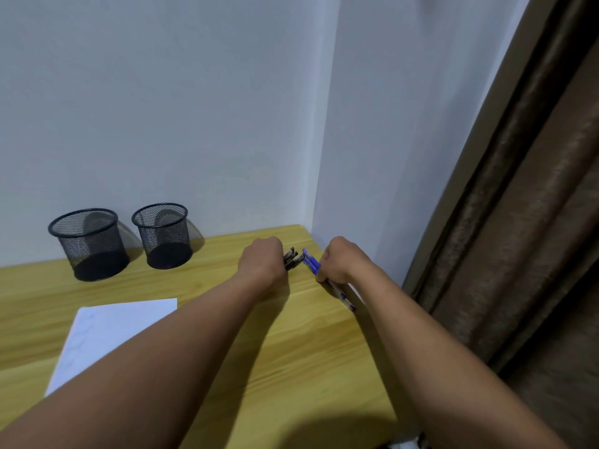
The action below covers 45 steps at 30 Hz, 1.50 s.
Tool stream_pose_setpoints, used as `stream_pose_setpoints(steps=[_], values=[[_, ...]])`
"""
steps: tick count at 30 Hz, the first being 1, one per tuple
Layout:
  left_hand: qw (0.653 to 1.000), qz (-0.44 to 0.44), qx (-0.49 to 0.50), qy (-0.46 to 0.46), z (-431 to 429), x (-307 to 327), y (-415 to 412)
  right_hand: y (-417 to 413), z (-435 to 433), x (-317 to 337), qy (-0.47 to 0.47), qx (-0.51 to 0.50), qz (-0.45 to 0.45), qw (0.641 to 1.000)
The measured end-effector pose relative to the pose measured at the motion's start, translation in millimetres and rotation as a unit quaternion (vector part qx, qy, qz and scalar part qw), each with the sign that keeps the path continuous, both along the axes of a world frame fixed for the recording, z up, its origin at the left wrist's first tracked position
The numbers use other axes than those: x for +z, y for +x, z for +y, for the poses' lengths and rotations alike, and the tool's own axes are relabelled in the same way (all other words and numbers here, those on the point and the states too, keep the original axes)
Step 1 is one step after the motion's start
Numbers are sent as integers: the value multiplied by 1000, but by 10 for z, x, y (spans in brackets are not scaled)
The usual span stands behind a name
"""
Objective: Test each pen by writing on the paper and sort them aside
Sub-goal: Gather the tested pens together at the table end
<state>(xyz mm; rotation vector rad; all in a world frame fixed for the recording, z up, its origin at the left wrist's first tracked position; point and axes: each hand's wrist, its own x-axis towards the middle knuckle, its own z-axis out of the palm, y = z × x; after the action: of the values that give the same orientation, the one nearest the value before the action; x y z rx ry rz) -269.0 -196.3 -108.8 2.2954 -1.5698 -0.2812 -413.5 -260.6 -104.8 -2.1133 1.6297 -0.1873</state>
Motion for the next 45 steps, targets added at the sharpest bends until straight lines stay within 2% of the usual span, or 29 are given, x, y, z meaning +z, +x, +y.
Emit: stream_pose_setpoints(steps=[5, 11, 19, 25, 30, 36, 45], values=[[1000, 1, -26, -14, 58, 0, 74, -92, 72, 48, 20, 0, -56, 998], [992, 102, -40, -57, 117, 113, 192, -261, 205, 195, 34, -15, -193, 980], [934, 313, -54, -165, 412, 390, 473, -146, 438, 504, 33, 13, -321, 947], [888, 387, -53, -244, 829, 739, 860, 354, 674, 867, 13, 62, -377, 924], [866, 398, -28, -301, 1188, 1013, 1397, 974, 855, 1149, -27, 102, -397, 912], [863, 357, 13, -357, 1449, 1211, 2072, 1789, 969, 1320, -53, 125, -434, 891], [842, 323, 85, -424, 1286, 1091, 2734, 2634, 748, 1083, -103, 106, -422, 894]])
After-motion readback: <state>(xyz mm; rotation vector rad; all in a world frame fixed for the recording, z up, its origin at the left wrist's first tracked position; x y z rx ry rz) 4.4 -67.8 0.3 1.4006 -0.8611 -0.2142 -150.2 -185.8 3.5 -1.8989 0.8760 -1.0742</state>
